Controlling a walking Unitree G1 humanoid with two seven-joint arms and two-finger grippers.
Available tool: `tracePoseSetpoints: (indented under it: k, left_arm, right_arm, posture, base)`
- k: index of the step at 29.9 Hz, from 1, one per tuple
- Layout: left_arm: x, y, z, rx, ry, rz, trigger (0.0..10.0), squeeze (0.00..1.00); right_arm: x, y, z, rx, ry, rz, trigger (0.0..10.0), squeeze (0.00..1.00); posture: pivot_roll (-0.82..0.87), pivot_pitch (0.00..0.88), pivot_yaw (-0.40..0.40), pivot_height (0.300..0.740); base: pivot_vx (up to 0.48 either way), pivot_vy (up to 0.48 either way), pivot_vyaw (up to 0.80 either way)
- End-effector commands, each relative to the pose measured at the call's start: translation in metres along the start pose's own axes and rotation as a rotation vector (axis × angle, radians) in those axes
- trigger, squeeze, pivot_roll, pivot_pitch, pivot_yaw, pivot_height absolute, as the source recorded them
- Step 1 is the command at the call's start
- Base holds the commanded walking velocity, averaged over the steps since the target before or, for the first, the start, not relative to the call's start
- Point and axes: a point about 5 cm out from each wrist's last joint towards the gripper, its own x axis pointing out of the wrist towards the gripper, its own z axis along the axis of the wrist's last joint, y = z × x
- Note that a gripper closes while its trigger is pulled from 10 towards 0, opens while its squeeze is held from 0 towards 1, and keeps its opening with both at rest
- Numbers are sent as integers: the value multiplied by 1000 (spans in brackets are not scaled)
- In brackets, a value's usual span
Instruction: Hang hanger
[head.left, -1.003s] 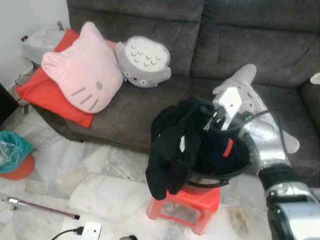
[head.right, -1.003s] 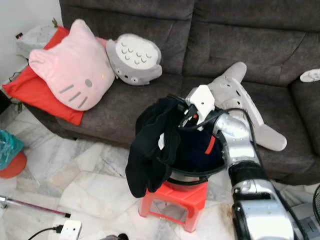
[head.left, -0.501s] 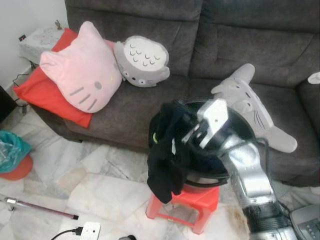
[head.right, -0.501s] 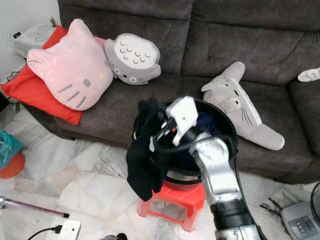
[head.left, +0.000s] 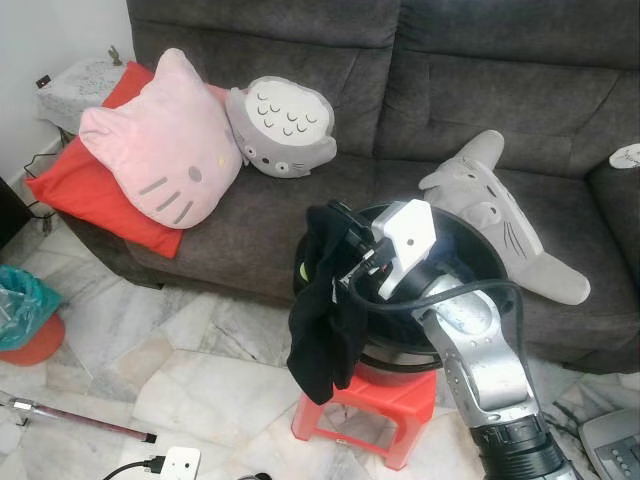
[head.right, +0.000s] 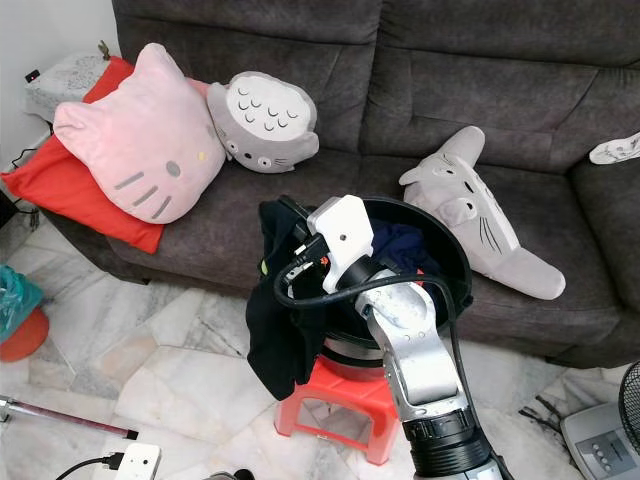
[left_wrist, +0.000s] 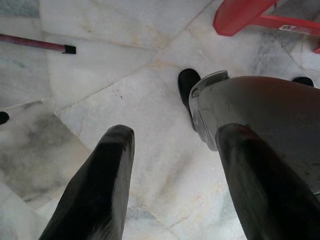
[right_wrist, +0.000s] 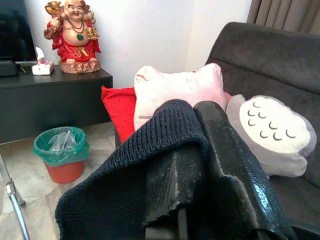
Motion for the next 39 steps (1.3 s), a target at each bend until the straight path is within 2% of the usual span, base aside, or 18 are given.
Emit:
tracePoseSetpoints:
  k: [1,7,20,39]
  left_arm:
    - [-3,3,-11,2,35,5,10000,0]
    - [-3,4,-11,1,34,9,10000,0]
    - [-3,4,-11,-6,33,6,10000,0]
    - [-2,3,-9,-10,28,3,10000,0]
  right_arm:
    - [3,2,9,-14,-25,-5,10000,0]
    - [6,-1,13,-17,-35,-30,10000,0]
    - [11,3,19,-22,-53,-22,10000,0]
    - [12,-2,23,-42,-64,-43,10000,0]
  posture:
    - [-58,56,25,740]
    - [-59,73,26,740]
    - [-63,96,26,740]
    - [-65,98,29,740]
  base:
    - [0,0,0]
    - [0,0,0]
    - [-278,0,0]
    - [-280,0,0]
